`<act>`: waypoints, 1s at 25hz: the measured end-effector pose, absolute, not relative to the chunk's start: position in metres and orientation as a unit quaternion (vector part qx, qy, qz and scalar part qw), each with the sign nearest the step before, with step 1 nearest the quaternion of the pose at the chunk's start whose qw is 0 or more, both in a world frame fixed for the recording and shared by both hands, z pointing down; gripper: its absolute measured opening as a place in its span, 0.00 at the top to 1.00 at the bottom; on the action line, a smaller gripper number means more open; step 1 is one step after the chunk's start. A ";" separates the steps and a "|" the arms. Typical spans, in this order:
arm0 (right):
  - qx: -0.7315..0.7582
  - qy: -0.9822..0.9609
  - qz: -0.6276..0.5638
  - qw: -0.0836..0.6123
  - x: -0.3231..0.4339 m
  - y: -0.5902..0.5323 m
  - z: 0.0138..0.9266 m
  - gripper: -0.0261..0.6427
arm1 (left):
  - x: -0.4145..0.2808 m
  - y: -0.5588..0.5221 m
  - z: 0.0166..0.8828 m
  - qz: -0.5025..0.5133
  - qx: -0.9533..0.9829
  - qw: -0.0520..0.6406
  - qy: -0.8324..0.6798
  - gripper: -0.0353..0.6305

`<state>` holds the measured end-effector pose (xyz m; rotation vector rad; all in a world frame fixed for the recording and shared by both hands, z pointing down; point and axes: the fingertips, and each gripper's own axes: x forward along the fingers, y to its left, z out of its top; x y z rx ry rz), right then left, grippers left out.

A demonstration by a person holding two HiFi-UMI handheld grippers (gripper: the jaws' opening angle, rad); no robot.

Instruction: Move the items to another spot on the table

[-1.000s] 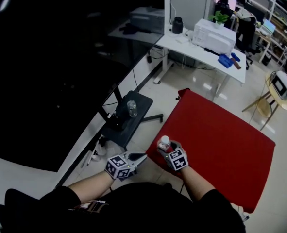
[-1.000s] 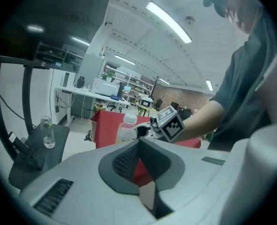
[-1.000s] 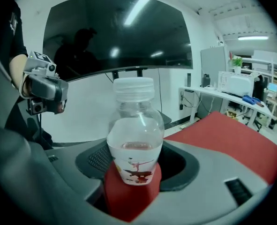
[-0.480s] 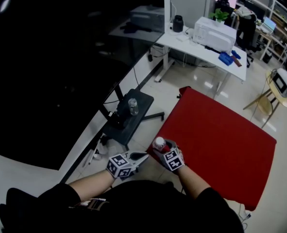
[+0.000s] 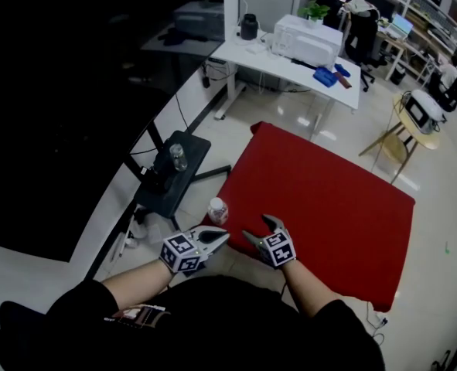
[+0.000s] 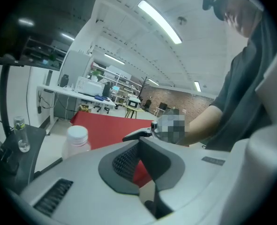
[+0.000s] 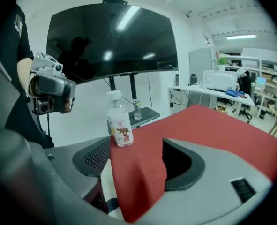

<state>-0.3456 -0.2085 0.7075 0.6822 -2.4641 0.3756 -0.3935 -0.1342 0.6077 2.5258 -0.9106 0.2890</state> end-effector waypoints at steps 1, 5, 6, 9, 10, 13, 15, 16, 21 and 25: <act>0.258 -0.917 0.152 0.265 -0.324 -0.203 0.700 0.43 | -0.378 -0.134 0.606 0.103 0.915 0.217 -0.323 0.96; 0.271 -0.916 0.180 0.237 -0.218 -0.172 0.664 0.53 | -0.300 -0.130 0.590 0.093 0.923 0.210 -0.308 0.96; 0.275 -0.915 0.183 0.232 -0.187 -0.163 0.656 0.60 | -0.276 -0.129 0.588 0.091 0.924 0.209 -0.307 0.96; 0.287 -0.914 0.186 0.220 -0.083 -0.140 0.645 0.75 | -0.186 -0.126 0.587 0.076 0.925 0.207 -0.311 0.96; 0.289 -0.913 0.185 0.220 -0.052 -0.133 0.639 0.80 | -0.158 -0.124 0.584 0.070 0.925 0.207 -0.311 0.96; 0.296 -0.913 0.174 0.219 0.015 -0.115 0.609 0.93 | -0.088 -0.117 0.566 0.056 0.928 0.208 -0.303 0.96; 0.299 -0.915 0.179 0.205 0.048 -0.101 0.591 0.98 | -0.045 -0.111 0.558 0.053 0.932 0.207 -0.294 0.96; 0.300 -0.915 0.186 0.194 0.061 -0.093 0.583 0.99 | -0.026 -0.107 0.553 0.051 0.934 0.206 -0.288 0.96; 0.321 -0.912 0.224 0.122 0.102 -0.067 0.544 0.99 | 0.038 -0.090 0.528 0.065 0.948 0.184 -0.250 0.96; 0.355 -0.902 0.232 0.085 0.118 -0.065 0.533 0.99 | 0.049 -0.085 0.522 0.067 0.952 0.192 -0.228 0.96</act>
